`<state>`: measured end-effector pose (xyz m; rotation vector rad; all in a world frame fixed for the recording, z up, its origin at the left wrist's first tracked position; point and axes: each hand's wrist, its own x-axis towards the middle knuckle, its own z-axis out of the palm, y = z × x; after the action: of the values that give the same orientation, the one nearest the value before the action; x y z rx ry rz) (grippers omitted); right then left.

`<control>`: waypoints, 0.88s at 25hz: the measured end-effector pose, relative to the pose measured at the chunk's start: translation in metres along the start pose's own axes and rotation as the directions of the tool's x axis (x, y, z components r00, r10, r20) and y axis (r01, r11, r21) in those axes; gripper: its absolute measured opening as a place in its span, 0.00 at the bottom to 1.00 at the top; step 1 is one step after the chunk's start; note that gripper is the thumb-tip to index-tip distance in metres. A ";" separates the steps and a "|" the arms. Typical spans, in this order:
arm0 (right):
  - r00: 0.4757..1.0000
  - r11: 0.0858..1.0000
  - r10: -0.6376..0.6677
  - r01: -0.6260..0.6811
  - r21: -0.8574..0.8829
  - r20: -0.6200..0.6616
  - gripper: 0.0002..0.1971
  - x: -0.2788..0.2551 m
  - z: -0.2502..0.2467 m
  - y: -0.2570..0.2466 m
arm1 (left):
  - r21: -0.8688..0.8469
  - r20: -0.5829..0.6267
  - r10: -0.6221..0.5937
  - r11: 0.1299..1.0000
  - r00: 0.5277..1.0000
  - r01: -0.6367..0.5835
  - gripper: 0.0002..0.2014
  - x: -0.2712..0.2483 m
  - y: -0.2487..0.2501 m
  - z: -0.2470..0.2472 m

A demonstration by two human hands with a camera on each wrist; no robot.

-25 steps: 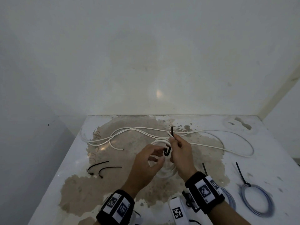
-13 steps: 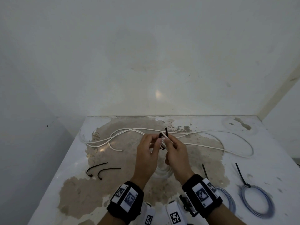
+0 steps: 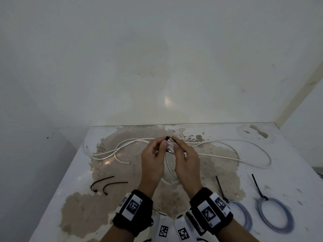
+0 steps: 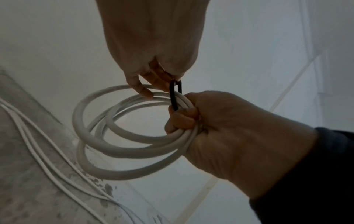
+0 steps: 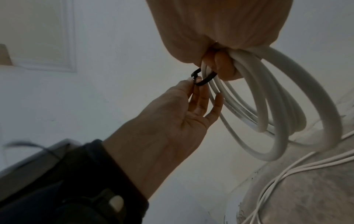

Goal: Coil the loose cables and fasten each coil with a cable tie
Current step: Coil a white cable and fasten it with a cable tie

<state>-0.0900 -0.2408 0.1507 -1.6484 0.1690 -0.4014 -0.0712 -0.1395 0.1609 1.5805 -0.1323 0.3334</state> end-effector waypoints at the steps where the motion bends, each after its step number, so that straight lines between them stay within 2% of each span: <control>1: 1.000 1.000 -0.014 0.014 0.001 -0.007 0.15 0.000 -0.001 -0.001 | -0.007 0.002 -0.006 1.000 1.000 0.006 0.09 0.001 0.000 0.001; 10: 0.993 0.995 -0.093 0.090 -0.045 -0.068 0.15 0.004 -0.022 -0.004 | -0.057 0.059 -0.022 0.998 0.998 0.026 0.08 0.004 0.000 0.020; 17: 0.994 0.994 -0.080 0.074 -0.075 -0.079 0.15 0.006 -0.039 0.007 | -0.004 0.214 0.015 1.000 0.977 -0.014 0.06 0.007 0.001 0.023; 22: 0.994 0.986 -0.103 0.096 -0.139 -0.047 0.15 0.004 -0.048 0.011 | 0.086 0.333 -0.019 0.996 0.943 -0.011 0.09 0.009 0.000 0.027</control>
<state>-0.1019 -0.2878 0.1435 -1.7870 0.1573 -0.5204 -0.0595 -0.1655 0.1636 1.7140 -0.3809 0.0648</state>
